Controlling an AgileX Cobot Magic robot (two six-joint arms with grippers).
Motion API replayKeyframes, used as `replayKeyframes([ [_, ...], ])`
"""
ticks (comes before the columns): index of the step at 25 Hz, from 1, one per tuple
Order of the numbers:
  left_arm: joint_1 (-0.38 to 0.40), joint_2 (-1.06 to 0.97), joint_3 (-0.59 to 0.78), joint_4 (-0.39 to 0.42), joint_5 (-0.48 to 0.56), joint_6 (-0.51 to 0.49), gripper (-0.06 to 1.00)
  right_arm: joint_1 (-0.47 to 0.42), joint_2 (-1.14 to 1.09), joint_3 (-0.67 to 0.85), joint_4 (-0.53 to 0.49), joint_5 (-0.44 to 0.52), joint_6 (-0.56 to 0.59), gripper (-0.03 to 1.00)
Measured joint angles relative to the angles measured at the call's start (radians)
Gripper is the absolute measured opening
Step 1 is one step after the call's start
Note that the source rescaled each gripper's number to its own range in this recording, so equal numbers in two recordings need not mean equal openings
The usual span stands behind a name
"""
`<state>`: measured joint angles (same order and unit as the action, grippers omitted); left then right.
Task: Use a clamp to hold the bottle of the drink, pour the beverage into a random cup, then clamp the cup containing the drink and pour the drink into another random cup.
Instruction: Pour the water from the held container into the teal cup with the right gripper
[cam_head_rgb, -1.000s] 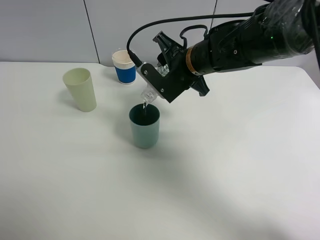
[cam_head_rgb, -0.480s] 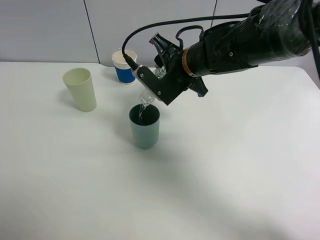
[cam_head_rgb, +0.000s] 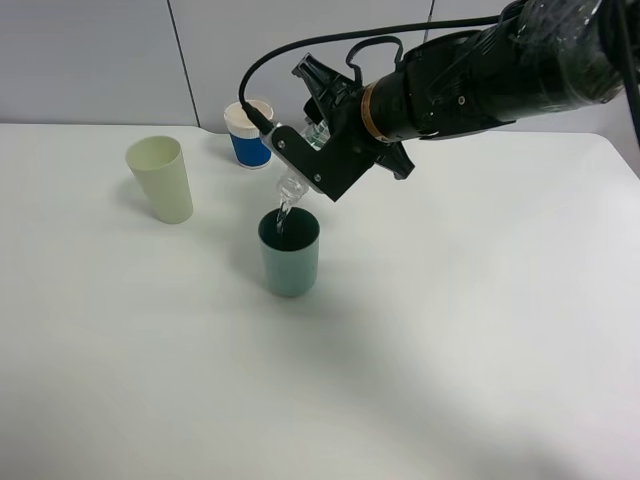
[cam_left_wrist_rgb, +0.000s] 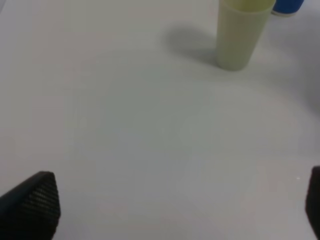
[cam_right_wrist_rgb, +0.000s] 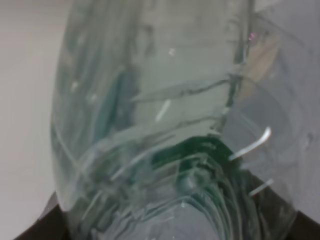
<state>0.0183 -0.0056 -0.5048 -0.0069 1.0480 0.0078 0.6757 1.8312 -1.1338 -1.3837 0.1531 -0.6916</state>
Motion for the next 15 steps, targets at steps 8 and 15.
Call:
replayKeyframes([
  [8,0.0,0.0,0.0,0.0,0.0,0.0,1.0,0.0,0.0,-0.002,-0.03,0.0,0.0,0.01],
  [15,0.0,0.0,0.0,0.0,0.0,0.0,1.0,0.0,0.0,-0.002,-0.043,0.0,-0.001,0.01],
])
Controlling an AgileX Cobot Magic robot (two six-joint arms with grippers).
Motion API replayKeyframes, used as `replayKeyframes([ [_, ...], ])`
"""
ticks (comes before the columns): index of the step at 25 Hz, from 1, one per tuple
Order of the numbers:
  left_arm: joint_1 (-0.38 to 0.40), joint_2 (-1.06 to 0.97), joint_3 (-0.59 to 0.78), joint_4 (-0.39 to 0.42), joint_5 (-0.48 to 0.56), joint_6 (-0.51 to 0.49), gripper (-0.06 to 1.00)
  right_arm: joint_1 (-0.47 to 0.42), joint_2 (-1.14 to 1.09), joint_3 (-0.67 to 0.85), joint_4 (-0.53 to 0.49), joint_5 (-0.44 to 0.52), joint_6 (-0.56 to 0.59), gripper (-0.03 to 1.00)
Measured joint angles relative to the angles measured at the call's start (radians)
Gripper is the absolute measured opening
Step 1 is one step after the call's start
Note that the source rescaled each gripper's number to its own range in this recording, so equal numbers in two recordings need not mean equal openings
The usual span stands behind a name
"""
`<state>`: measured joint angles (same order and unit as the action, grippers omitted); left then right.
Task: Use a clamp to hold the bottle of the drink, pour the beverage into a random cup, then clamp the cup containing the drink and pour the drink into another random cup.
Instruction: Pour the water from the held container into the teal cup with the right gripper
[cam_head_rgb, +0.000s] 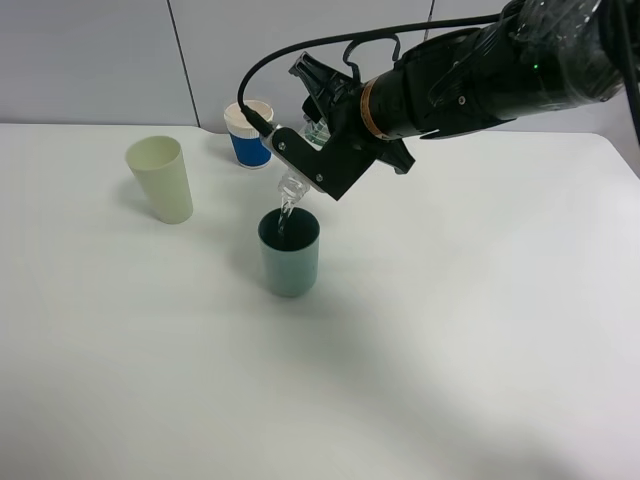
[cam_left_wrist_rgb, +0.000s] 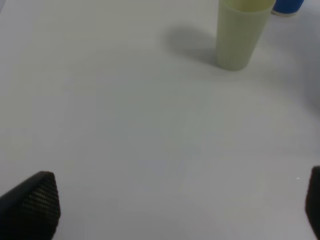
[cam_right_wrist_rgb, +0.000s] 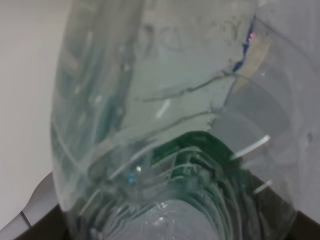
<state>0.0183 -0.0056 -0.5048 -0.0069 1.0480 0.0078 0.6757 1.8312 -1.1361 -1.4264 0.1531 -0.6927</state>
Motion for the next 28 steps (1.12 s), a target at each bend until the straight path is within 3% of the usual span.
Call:
replayKeyframes([
  [28,0.0,0.0,0.0,0.0,0.0,0.0,1.0,0.0,0.0,-0.029,-0.061,-0.011,0.0,0.01],
])
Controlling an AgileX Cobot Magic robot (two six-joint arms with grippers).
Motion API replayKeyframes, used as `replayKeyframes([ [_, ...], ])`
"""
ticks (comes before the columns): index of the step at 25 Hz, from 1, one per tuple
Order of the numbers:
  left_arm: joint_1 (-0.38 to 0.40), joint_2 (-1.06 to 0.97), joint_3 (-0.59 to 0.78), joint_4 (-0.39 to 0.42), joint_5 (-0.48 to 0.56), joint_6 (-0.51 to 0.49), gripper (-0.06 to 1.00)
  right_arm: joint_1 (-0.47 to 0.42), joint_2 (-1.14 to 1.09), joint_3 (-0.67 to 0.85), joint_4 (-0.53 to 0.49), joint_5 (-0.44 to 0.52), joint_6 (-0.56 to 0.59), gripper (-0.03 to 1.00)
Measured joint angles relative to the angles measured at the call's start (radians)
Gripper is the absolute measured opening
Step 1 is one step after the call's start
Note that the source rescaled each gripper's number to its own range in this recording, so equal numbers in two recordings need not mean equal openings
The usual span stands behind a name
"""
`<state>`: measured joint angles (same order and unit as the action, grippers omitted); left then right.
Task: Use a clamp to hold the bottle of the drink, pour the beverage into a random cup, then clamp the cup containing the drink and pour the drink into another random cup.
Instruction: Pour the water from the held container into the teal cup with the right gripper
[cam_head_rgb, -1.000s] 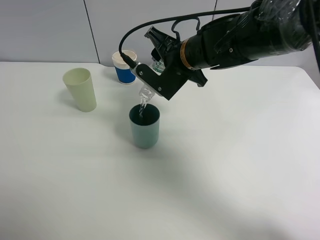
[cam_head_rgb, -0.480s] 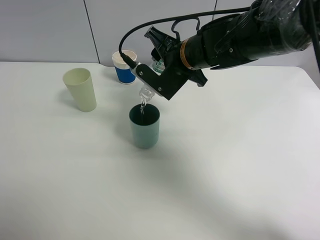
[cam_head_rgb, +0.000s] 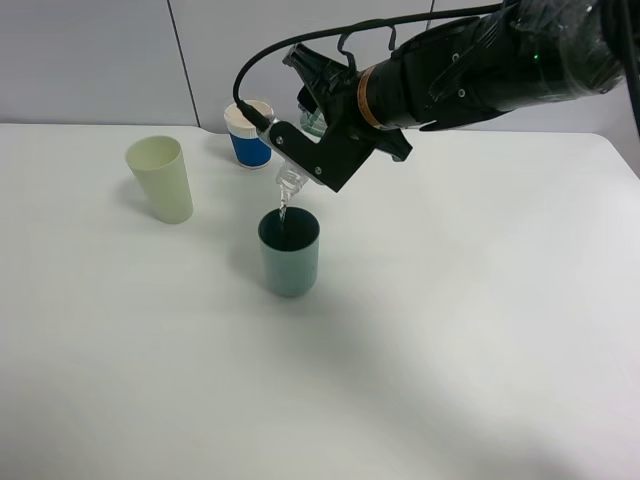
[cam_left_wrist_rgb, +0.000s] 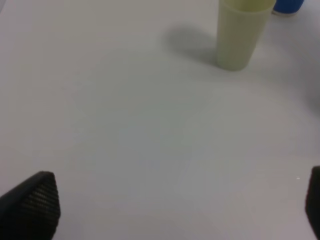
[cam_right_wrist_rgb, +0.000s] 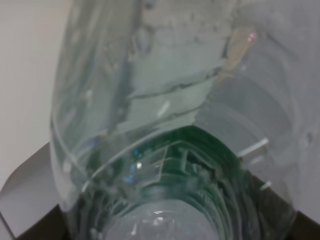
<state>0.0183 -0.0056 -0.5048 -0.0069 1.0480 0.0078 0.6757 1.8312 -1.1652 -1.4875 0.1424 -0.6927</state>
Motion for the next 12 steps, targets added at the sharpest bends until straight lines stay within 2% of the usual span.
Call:
replayKeyframes([
  [5,0.0,0.0,0.0,0.0,0.0,0.0,1.0,0.0,0.0,-0.003,-0.024,-0.019,-0.008,0.01],
  [12,0.0,0.0,0.0,0.0,0.0,0.0,1.0,0.0,0.0,-0.003,-0.033,-0.019,-0.079,0.01],
])
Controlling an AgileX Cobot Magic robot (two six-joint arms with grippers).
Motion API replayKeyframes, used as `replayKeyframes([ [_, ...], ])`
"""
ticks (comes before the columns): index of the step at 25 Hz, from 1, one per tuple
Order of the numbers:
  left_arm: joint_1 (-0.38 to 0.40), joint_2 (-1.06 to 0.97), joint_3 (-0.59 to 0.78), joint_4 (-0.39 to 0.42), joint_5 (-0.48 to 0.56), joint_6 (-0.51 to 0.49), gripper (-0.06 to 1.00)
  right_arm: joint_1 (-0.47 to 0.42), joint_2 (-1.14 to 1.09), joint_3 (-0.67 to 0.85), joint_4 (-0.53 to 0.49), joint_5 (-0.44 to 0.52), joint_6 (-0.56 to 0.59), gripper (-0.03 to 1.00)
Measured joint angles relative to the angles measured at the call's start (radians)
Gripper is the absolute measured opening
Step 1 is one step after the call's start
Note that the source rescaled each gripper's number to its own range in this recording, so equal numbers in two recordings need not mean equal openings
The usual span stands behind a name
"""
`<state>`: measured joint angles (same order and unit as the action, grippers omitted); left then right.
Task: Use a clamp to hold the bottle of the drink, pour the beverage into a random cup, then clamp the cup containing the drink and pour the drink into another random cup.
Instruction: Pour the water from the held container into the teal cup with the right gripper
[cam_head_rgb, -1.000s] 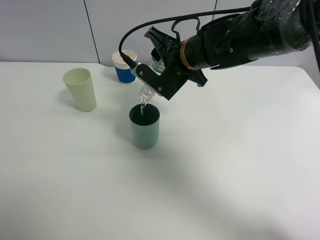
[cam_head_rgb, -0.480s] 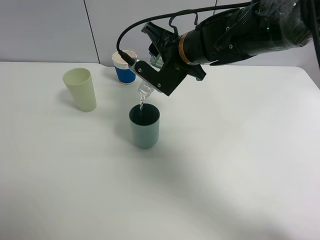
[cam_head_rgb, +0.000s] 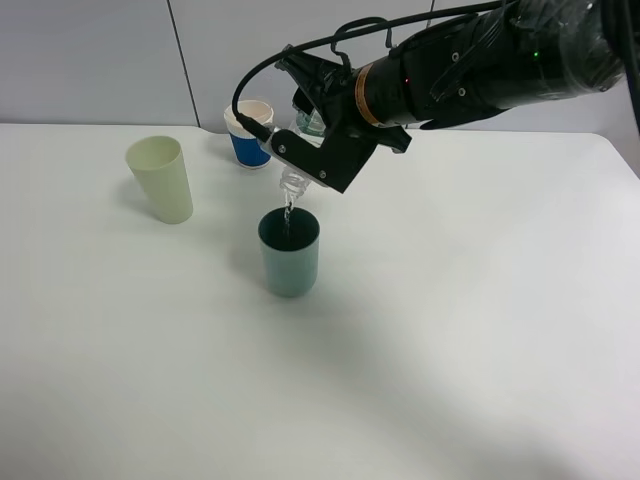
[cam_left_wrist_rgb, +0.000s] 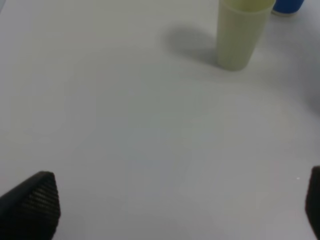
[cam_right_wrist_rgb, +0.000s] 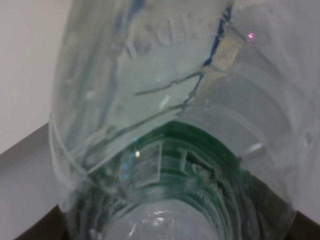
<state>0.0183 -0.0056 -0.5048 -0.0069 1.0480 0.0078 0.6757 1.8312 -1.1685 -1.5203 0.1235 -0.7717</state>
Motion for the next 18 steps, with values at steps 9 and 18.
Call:
replayKeyframes([
  [9,0.0,0.0,0.0,0.0,0.0,0.0,1.0,0.0,0.0,0.0,-0.01,0.0,-0.018,0.01],
  [18,0.0,0.0,0.0,0.0,0.0,0.0,1.0,0.0,0.0,-0.001,-0.014,0.0,-0.074,0.01],
])
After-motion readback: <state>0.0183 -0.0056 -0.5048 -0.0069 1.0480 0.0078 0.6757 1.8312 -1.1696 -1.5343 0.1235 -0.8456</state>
